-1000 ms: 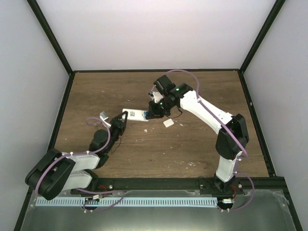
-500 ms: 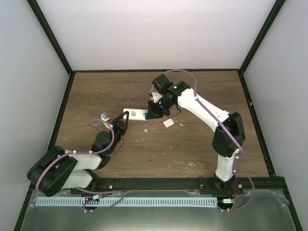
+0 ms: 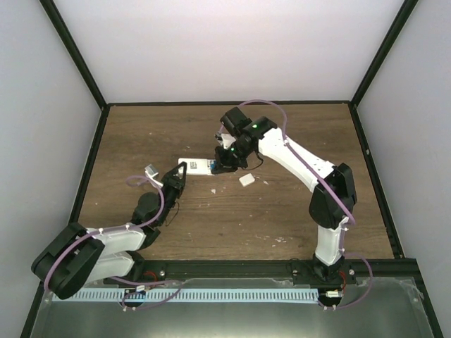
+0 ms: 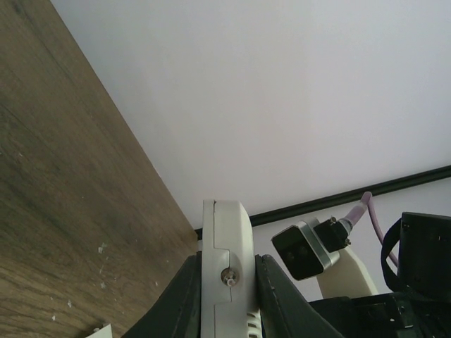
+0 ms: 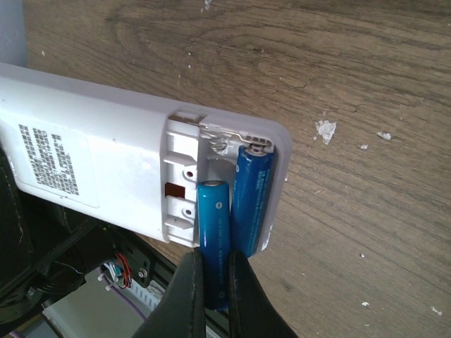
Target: Load the batteries into the remote control
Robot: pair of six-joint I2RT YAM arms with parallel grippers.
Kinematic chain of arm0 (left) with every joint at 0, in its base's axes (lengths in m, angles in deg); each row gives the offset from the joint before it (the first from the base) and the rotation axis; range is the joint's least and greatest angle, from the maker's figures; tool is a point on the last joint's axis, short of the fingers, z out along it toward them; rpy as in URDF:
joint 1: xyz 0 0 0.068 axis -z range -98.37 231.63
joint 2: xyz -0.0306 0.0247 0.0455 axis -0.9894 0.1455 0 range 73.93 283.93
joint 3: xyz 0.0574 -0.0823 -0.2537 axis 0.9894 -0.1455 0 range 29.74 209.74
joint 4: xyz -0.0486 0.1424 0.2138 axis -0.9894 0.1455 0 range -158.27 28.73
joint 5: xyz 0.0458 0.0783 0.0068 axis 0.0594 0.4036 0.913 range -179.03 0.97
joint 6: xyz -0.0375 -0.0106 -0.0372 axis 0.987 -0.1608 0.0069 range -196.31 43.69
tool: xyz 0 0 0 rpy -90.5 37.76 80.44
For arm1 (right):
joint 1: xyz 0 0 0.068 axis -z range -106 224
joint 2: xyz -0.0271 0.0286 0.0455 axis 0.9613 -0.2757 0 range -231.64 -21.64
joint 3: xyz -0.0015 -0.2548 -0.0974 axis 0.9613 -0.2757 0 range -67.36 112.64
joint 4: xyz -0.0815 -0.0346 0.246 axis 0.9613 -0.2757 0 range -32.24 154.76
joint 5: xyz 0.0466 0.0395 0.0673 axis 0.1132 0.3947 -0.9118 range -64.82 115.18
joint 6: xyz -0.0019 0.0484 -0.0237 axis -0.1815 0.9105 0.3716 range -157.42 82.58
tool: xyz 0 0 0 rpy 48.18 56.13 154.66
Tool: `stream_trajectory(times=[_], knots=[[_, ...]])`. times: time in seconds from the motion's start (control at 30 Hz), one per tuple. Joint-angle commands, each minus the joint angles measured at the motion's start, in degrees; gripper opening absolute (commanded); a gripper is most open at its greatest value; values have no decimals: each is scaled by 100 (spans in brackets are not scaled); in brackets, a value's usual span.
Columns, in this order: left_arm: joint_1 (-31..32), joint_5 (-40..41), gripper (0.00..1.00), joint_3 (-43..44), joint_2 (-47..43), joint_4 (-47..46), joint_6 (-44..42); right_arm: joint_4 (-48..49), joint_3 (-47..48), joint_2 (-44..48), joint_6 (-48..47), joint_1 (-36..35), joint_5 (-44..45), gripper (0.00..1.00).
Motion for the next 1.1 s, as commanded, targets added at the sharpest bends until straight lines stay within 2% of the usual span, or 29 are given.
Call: stream_trajectory(times=[0.0,0.27,0.6,1.07], knots=[[16,12,0,14,6,-419,-26,-250,281,-153,97,4,233,1],[12,0,0,8,-65,-331,-77,-294,567,-351,107,2,105,2],[13,-44,0,14,-112,-273,-83,-148,598,-368,122,-5,-25,11],[17,-22,0,33,-138,-152,234,107,890,-299,46,-3,157,13]])
